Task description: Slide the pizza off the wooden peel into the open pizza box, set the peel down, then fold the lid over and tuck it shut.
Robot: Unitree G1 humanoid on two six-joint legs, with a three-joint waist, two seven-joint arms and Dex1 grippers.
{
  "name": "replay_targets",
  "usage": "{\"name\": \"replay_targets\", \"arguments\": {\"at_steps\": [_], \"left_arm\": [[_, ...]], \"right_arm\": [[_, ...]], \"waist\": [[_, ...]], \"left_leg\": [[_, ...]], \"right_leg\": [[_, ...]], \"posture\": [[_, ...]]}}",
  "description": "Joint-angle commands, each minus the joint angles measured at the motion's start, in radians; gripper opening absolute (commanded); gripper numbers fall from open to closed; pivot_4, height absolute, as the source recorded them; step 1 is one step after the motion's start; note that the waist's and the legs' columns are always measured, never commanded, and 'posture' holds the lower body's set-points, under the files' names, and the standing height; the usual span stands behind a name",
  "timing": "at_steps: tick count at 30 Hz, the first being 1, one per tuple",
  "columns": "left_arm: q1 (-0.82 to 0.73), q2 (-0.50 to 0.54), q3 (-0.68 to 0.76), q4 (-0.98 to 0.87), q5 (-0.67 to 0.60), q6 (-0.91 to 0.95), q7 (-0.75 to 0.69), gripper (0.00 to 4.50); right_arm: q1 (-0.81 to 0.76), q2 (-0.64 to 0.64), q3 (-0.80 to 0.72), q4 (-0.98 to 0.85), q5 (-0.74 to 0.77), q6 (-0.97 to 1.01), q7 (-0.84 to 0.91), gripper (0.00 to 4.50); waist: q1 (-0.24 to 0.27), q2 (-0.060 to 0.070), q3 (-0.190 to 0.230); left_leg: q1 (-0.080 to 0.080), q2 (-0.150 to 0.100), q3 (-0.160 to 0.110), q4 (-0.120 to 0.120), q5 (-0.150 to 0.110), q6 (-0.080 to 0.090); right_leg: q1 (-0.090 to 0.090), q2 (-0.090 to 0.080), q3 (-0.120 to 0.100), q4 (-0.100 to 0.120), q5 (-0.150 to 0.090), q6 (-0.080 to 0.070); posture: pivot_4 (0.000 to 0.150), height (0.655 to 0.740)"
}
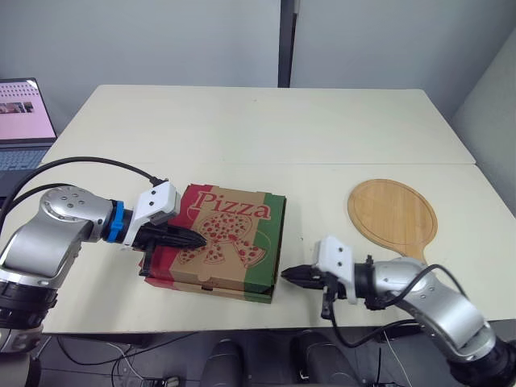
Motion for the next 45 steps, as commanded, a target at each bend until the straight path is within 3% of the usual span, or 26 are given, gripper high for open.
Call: {"name": "replay_targets", "arguments": {"at_steps": [1,7,13,18,23,29,33,41,45], "left_arm": [[0.002,0.006,0.009,-0.019,0.001,-0.005,0.004,0.00],[-0.003,0.013,0.017,-0.011,-0.001,-0.006,0.000,0.00],[0.028,0.070,0.097,-0.012,-0.032,0.022,-0.006,0.00],[0.019,0.166,0.187,0.160,0.022,-0.036,0.004,0.00],[0.105,0.251,0.228,0.309,0.082,-0.157,-0.032,0.00],[0.234,0.217,0.264,0.228,0.037,-0.126,-0.030,0.00],[0.252,0.184,0.264,0.150,-0.013,-0.044,-0.014,0.00],[0.269,0.132,0.181,0.073,0.031,-0.089,0.022,0.00],[0.248,0.098,0.180,0.026,-0.011,-0.038,0.033,0.00]], "right_arm": [[-0.037,0.014,-0.055,-0.044,0.070,0.026,-0.006,0.07],[-0.111,0.098,0.104,0.015,-0.001,0.004,-0.041,0.07],[-0.132,0.100,0.211,0.074,-0.076,-0.043,-0.016,0.07],[-0.138,0.105,0.228,0.092,-0.099,-0.066,-0.002,0.07],[-0.140,0.099,0.234,0.106,-0.121,-0.092,0.014,0.07],[-0.142,0.101,0.234,0.114,-0.129,-0.105,0.027,0.07],[-0.144,0.101,0.233,0.117,-0.132,-0.108,0.034,0.07],[-0.153,0.108,0.229,0.115,-0.132,-0.106,0.035,0.07],[-0.155,0.114,0.225,0.116,-0.131,-0.106,0.031,0.07]], "waist": [[-0.001,0.000,0.000],[-0.002,0.000,0.000],[-0.001,0.000,0.000],[-0.005,0.000,0.000],[-0.006,0.000,0.000],[0.003,0.000,0.000],[0.010,-0.001,0.000],[0.010,0.000,0.000],[0.014,0.000,0.000]], "left_leg": [[0.000,0.000,0.000,0.000,0.000,0.000],[0.000,0.000,0.000,0.000,0.000,0.000],[-0.001,0.000,0.000,0.000,0.000,0.000],[0.000,0.000,0.000,0.000,0.000,0.000],[0.000,0.001,0.000,-0.001,0.000,0.000],[-0.001,0.001,0.001,-0.001,0.000,0.000],[-0.001,0.001,0.001,0.000,0.000,0.000],[0.000,0.001,0.001,-0.001,0.000,0.000],[0.000,0.001,0.001,0.000,0.000,0.000]], "right_leg": [[0.000,0.000,0.000,0.000,0.000,0.000],[0.000,0.000,0.000,0.000,0.000,0.000],[-0.001,0.000,0.000,0.000,0.000,0.000],[-0.001,0.000,-0.001,0.000,0.000,0.000],[-0.001,0.000,-0.001,0.000,0.000,0.000],[-0.001,-0.001,-0.001,0.000,0.000,-0.001],[-0.001,-0.001,-0.001,0.000,0.000,-0.001],[-0.001,-0.001,0.000,0.000,0.000,-0.001],[-0.001,-0.001,0.000,0.000,0.000,-0.001]], "posture": [[0.150,0.7400],[0.150,0.7400],[0.150,0.7400],[0.150,0.7400],[0.150,0.7400],[0.150,0.7400],[0.150,0.7400],[0.150,0.7400],[0.150,0.7400]]}}
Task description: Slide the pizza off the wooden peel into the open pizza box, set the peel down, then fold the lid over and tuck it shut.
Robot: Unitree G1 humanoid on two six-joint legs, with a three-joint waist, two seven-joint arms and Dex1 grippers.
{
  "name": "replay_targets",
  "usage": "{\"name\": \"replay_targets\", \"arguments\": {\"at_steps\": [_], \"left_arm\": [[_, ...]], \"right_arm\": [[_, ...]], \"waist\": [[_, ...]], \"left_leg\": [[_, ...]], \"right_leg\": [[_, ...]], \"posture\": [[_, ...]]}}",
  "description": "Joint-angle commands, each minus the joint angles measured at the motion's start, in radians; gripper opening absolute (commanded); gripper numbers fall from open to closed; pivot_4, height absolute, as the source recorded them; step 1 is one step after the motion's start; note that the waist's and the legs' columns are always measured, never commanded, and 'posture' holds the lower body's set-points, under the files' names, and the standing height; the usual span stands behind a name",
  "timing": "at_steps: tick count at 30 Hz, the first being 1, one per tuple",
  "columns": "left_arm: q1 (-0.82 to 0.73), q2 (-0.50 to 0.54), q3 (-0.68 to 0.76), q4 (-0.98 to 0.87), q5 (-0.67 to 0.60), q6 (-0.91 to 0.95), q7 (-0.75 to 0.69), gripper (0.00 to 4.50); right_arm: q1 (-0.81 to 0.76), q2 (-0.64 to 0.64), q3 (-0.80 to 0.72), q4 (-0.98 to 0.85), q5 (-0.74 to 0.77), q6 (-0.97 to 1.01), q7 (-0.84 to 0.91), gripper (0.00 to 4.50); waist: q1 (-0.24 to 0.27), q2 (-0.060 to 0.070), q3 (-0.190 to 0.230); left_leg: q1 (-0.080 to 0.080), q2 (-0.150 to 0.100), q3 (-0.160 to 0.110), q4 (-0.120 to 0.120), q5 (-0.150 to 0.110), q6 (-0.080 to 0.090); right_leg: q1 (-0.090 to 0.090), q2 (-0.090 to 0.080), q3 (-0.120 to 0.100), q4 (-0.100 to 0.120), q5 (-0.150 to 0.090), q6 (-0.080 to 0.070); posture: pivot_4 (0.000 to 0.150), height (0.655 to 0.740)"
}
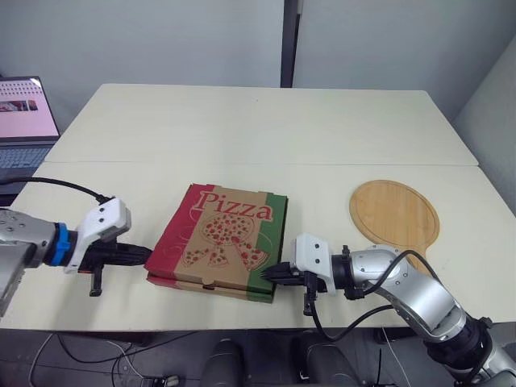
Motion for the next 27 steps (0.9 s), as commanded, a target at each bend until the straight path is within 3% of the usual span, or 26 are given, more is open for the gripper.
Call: {"name": "replay_targets", "arguments": {"at_steps": [1,17,22,27], "left_arm": [[-0.021,-0.021,0.007,-0.076,-0.052,0.047,0.010,0.00],[0.037,-0.056,0.045,-0.160,-0.117,0.162,0.080,0.00],[0.058,-0.026,0.117,-0.045,-0.062,0.107,0.113,0.00],[0.023,-0.029,0.188,-0.022,-0.107,0.146,0.132,0.00]], "right_arm": [[-0.015,0.007,-0.012,-0.014,-0.001,-0.012,0.002,0.07],[-0.020,0.003,-0.012,0.010,-0.020,-0.029,0.007,0.07],[-0.024,-0.002,0.004,0.025,-0.060,-0.041,0.005,0.07],[-0.034,-0.012,0.027,0.043,-0.118,-0.036,0.000,0.07]], "waist": [[0.005,0.000,0.000],[0.006,0.000,0.000],[0.005,0.000,0.000],[0.004,0.000,0.000]], "left_leg": [[0.000,0.000,0.000,0.000,0.000,0.000],[0.000,0.000,0.000,0.000,0.000,0.000],[0.000,0.000,0.000,0.000,0.000,0.000],[0.000,0.000,-0.001,0.000,0.000,0.000]], "right_leg": [[0.000,0.000,0.000,0.000,0.000,0.000],[0.000,0.000,0.000,0.000,0.000,0.000],[0.000,0.000,0.000,0.000,0.000,0.000],[0.000,0.000,-0.001,0.000,0.000,0.000]], "posture": [[0.150,0.7400],[0.150,0.7400],[0.150,0.7400],[0.150,0.7400]]}}
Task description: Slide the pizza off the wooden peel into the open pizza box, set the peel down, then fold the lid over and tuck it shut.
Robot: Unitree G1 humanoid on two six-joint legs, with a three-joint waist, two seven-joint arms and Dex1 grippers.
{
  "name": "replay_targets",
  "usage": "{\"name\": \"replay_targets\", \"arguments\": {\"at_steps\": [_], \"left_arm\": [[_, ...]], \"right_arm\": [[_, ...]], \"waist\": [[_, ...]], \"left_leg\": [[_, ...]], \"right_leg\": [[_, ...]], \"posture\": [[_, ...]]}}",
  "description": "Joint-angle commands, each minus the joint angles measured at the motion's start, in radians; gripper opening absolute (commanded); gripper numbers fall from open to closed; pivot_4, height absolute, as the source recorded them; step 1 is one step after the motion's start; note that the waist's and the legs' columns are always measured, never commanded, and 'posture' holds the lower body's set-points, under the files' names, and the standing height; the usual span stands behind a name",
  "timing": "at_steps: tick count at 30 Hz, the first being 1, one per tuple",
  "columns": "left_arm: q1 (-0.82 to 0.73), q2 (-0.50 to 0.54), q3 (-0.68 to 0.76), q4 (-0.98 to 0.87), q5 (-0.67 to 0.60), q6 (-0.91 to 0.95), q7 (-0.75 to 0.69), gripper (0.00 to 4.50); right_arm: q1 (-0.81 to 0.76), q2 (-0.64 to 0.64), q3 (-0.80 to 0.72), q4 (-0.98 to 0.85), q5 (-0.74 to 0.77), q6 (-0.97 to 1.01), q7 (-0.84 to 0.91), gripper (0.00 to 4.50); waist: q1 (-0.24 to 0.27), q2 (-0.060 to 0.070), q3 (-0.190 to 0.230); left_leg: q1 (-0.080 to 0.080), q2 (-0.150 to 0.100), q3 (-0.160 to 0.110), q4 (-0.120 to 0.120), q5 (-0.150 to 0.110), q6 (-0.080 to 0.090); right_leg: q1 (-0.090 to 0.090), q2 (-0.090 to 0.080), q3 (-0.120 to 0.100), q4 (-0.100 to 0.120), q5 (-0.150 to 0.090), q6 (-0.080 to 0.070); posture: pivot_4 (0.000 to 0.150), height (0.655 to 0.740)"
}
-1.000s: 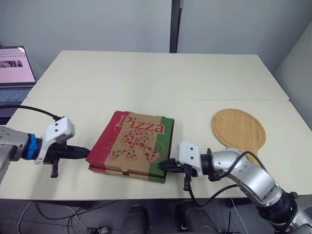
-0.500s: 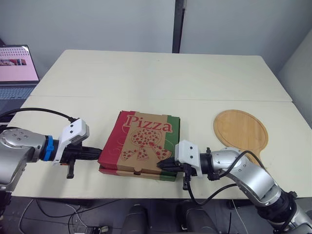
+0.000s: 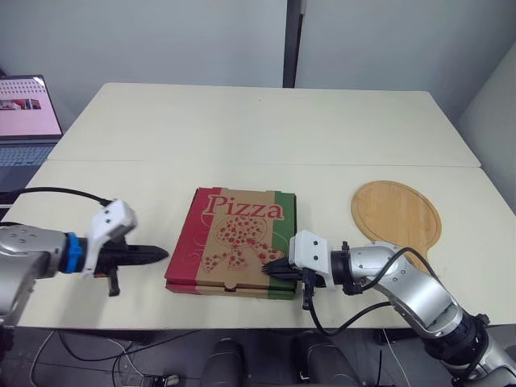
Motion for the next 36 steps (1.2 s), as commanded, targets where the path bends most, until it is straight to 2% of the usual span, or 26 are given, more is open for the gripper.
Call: {"name": "replay_targets", "arguments": {"at_steps": [1,5,8,18,21,25,27,31,36], "left_arm": [[-0.031,0.006,0.048,-0.068,-0.049,0.021,0.005,0.00],[-0.076,-0.055,-0.010,-0.233,-0.118,0.087,0.054,0.00],[-0.057,-0.078,-0.078,-0.279,-0.091,0.085,0.073,0.00],[0.001,-0.083,-0.235,-0.145,0.069,-0.051,0.086,0.00],[-0.021,-0.122,-0.199,-0.154,0.006,-0.039,0.093,0.00],[-0.061,-0.134,-0.031,-0.131,-0.120,0.060,0.125,0.00],[-0.079,-0.126,0.045,-0.082,-0.142,0.087,0.157,0.00],[-0.079,-0.107,0.104,0.020,-0.078,0.043,0.207,0.00],[-0.028,-0.150,0.037,0.062,0.014,-0.048,0.244,0.00]], "right_arm": [[-0.018,-0.009,0.006,-0.005,-0.032,-0.002,0.000,0.07],[-0.018,-0.012,0.003,-0.005,-0.035,0.005,0.010,0.07],[-0.020,-0.016,-0.004,-0.007,-0.034,0.002,0.012,0.07],[-0.019,-0.013,-0.021,-0.015,-0.039,-0.011,0.000,0.07],[-0.021,-0.005,-0.043,-0.018,-0.030,-0.024,-0.001,0.07],[-0.016,0.012,-0.132,-0.037,0.017,-0.024,-0.019,0.07],[-0.010,0.023,-0.188,-0.037,0.031,-0.021,-0.044,0.07],[-0.001,0.024,-0.275,0.015,0.011,-0.018,-0.116,0.07],[0.024,-0.031,-0.224,0.120,-0.114,-0.065,-0.154,0.07]], "waist": [[0.000,0.000,0.000],[0.005,-0.001,0.000],[0.001,-0.001,0.000],[-0.011,0.002,-0.002],[-0.011,0.007,-0.005],[-0.009,0.005,-0.004],[-0.009,0.003,-0.004],[-0.008,0.004,-0.004],[-0.008,0.004,-0.004]], "left_leg": [[0.000,0.000,0.000,0.000,0.000,0.000],[0.000,-0.001,0.000,0.000,0.000,0.000],[0.000,-0.001,0.001,0.000,0.000,0.000],[0.002,0.000,0.001,0.000,0.000,0.000],[0.003,0.000,0.001,0.000,0.000,0.000],[0.002,0.000,0.001,0.000,0.000,0.000],[0.001,0.000,0.000,0.001,0.000,0.000],[0.001,0.000,0.000,0.000,0.000,0.000],[0.001,-0.001,0.001,0.000,0.000,0.000]], "right_leg": [[0.000,0.000,0.000,0.000,0.000,0.000],[0.001,-0.001,0.000,0.000,0.000,0.000],[0.001,-0.001,0.001,0.000,0.000,0.000],[0.001,0.000,0.001,0.001,0.001,0.000],[0.002,0.000,0.002,0.001,0.001,0.000],[0.002,0.000,0.001,0.001,0.001,0.000],[0.001,0.001,0.001,0.001,0.001,0.000],[0.001,0.000,0.001,0.000,0.001,0.000],[0.001,0.000,0.002,0.000,0.001,0.000]], "posture": [[0.150,0.7400],[0.150,0.7400],[0.150,0.7400],[0.150,0.7400],[0.150,0.7400],[0.150,0.7400],[0.150,0.7400],[0.150,0.7400],[0.150,0.7400]]}}
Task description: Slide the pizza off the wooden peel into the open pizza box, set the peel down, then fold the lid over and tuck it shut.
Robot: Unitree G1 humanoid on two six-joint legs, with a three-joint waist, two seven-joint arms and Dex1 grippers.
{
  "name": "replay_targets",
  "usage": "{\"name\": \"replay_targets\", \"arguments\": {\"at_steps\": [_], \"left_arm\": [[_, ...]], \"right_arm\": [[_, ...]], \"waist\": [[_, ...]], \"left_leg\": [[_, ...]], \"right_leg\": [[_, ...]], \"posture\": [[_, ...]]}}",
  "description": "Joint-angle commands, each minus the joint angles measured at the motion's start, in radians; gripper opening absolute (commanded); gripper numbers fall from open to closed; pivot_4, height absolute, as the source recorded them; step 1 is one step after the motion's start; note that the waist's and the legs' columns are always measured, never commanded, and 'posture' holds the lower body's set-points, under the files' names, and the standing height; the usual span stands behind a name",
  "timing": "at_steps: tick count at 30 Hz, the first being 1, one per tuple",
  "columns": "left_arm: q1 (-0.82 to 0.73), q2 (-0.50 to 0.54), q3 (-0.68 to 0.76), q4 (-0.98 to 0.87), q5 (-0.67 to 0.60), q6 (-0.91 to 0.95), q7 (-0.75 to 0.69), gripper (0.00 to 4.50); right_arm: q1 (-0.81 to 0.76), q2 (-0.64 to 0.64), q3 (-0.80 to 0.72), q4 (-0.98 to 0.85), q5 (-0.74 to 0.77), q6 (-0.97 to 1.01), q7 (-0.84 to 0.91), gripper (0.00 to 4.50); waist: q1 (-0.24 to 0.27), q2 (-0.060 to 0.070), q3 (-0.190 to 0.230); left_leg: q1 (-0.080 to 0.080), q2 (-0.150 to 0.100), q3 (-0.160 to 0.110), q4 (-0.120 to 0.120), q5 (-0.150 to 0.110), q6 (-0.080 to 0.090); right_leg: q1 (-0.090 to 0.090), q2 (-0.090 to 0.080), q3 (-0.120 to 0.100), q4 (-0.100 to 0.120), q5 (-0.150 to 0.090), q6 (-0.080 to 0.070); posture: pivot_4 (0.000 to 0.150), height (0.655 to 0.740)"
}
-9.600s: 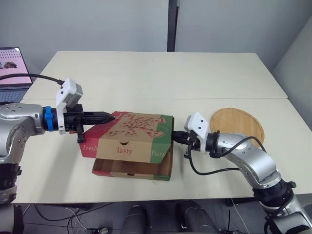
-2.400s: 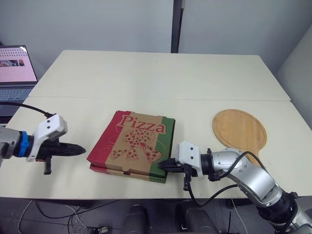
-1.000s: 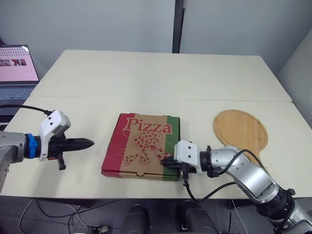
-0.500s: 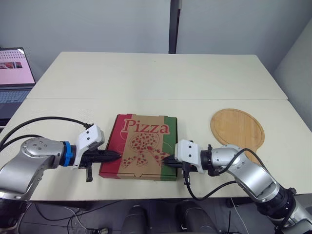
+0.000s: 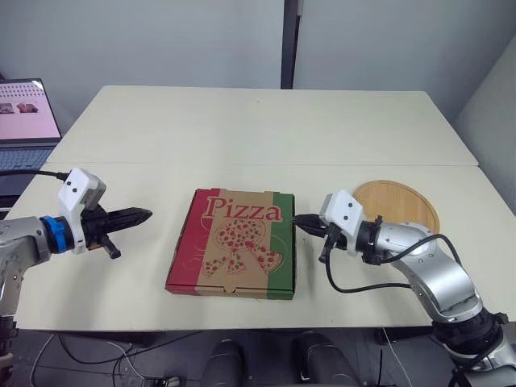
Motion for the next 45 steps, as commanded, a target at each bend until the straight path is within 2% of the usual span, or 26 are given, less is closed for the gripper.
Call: {"name": "replay_targets", "arguments": {"at_steps": [1,8,15,26,39,45], "left_arm": [[0.031,-0.043,-0.048,-0.008,0.049,-0.060,0.027,0.00],[0.028,-0.127,-0.142,-0.113,0.018,0.002,0.031,0.00],[-0.029,-0.202,-0.226,-0.172,0.010,0.042,0.051,0.00],[-0.137,-0.319,-0.305,-0.112,0.064,0.013,0.075,0.00],[-0.107,-0.319,-0.326,-0.166,0.036,0.087,0.041,0.00],[-0.110,-0.322,-0.320,-0.138,0.061,0.063,0.052,0.00]], "right_arm": [[0.013,-0.027,0.045,0.050,-0.087,-0.053,-0.023,0.07],[0.028,0.003,0.134,0.062,-0.102,-0.091,0.025,0.07],[0.031,0.002,0.106,0.044,-0.081,-0.078,0.045,0.07],[0.044,-0.055,0.041,0.064,-0.076,-0.086,0.079,0.07],[0.023,-0.062,0.015,0.115,-0.091,-0.103,0.094,0.07],[0.020,-0.074,0.017,0.121,-0.097,-0.103,0.103,0.07]], "waist": [[0.000,0.000,0.000],[0.000,0.000,0.000],[0.010,-0.001,0.000],[0.014,-0.001,0.000],[0.011,-0.001,0.000],[0.011,-0.001,0.000]], "left_leg": [[0.000,0.000,0.000,0.000,0.000,0.000],[-0.001,0.000,0.000,0.000,0.000,0.000],[0.000,-0.001,0.000,0.001,0.000,0.000],[-0.001,-0.002,0.000,0.001,0.000,0.000],[0.000,-0.002,0.000,0.001,0.000,0.000],[0.000,-0.002,0.000,0.001,0.000,0.000]], "right_leg": [[0.000,0.000,0.000,0.000,0.000,0.000],[0.000,0.000,0.000,0.000,0.000,0.000],[0.000,0.000,0.000,0.000,0.000,0.001],[0.001,-0.001,0.000,-0.001,0.001,0.001],[0.001,0.000,0.001,0.000,0.001,0.001],[0.002,0.000,0.001,0.000,0.001,0.001]], "posture": [[0.150,0.7400],[0.150,0.7400],[0.150,0.7400],[0.150,0.7400],[0.150,0.7400],[0.150,0.7400]]}}
